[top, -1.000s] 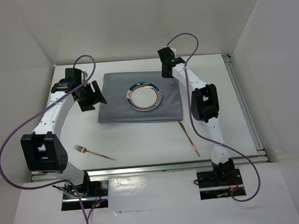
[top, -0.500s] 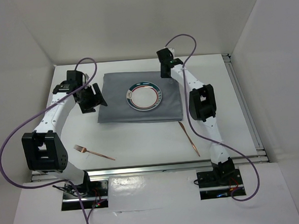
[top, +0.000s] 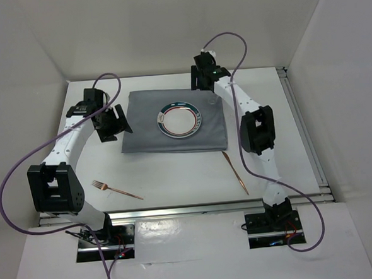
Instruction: Set the dinner table for one person
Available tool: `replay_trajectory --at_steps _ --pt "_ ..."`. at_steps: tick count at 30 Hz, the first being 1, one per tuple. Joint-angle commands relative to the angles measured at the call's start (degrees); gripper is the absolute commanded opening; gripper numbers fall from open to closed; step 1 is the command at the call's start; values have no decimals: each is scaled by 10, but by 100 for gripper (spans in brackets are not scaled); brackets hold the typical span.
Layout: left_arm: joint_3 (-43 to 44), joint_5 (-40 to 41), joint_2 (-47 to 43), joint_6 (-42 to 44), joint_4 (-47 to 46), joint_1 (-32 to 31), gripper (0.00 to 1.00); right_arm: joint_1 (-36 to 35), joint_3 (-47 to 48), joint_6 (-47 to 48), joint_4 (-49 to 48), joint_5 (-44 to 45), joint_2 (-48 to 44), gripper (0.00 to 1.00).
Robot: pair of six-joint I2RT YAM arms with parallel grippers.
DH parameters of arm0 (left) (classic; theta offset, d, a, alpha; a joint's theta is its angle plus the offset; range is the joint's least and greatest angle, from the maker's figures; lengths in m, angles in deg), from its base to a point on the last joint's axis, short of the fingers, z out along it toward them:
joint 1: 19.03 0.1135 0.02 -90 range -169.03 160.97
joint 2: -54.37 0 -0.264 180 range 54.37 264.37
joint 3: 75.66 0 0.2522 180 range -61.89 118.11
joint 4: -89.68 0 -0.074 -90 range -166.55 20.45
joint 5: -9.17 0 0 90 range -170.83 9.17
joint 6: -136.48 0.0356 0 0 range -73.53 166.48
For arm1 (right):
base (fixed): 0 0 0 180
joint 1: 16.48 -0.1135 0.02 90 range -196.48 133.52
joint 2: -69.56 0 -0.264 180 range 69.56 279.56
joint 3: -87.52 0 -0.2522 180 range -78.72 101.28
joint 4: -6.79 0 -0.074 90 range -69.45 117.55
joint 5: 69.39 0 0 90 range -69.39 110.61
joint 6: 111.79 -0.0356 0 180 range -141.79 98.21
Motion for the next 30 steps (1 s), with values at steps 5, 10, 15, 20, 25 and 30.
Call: replay_trajectory --at_steps 5,10,15,20,25,30 --pt "-25 92 -32 -71 25 -2 83 -43 -194 -13 -57 0 -298 81" --pt "-62 125 -72 -117 25 -2 83 -43 -454 -73 -66 -66 -447 81" --pt "-126 185 -134 -196 68 4 82 -63 -694 -143 -60 -111 -574 81" --pt "-212 176 -188 -284 88 4 76 -82 -779 -181 -59 -150 -632 81" --pt "-255 183 -199 -335 103 4 76 -112 -769 -181 -31 -131 -638 81" --pt "-284 165 -159 -372 108 11 76 -112 -753 -156 -3 -104 -654 81"
